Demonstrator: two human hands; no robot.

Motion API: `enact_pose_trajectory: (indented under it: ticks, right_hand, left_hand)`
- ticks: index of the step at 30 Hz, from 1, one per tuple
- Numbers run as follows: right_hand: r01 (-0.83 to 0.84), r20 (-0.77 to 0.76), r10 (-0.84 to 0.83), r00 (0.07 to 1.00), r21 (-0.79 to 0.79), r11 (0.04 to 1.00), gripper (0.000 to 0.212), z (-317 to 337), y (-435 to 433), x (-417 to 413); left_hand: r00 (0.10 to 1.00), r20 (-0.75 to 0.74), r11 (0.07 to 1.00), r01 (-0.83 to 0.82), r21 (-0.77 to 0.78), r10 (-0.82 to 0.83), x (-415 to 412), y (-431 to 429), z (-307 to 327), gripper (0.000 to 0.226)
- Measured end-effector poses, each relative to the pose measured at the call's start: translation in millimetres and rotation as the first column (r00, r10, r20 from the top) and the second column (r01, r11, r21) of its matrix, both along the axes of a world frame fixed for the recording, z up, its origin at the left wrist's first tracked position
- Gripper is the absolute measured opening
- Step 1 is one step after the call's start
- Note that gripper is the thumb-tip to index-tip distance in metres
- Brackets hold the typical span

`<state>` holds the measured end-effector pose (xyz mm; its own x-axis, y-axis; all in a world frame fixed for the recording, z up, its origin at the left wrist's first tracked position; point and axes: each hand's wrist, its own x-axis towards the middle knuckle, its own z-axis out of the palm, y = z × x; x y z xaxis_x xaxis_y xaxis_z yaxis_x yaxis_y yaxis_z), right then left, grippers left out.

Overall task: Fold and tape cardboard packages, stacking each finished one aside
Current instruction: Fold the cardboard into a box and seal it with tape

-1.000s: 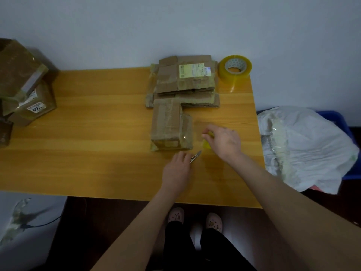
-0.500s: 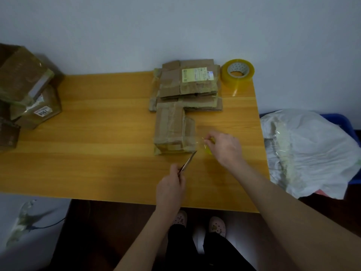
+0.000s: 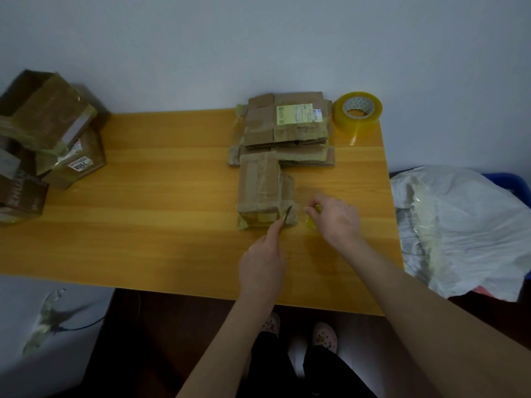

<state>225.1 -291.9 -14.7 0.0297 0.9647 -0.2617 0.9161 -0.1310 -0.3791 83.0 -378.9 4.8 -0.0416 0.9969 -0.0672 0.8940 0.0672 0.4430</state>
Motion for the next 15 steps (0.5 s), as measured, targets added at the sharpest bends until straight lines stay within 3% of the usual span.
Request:
enact_pose_trajectory:
  ticks: [7,15]
  right_hand:
    - [-0.024,0.022,0.023,0.999,0.034,0.999,0.023,-1,0,-2]
    - [-0.051,0.076,0.045,0.996,0.079,0.996,0.023,4,3,-8]
  left_hand:
    - [0.996,-0.093,0.989,-0.032,-0.143,0.019,11,21,-3,0.050]
    - [0.987,-0.159,0.980,-0.047,-0.192,0.016,12,27,-1,0.049]
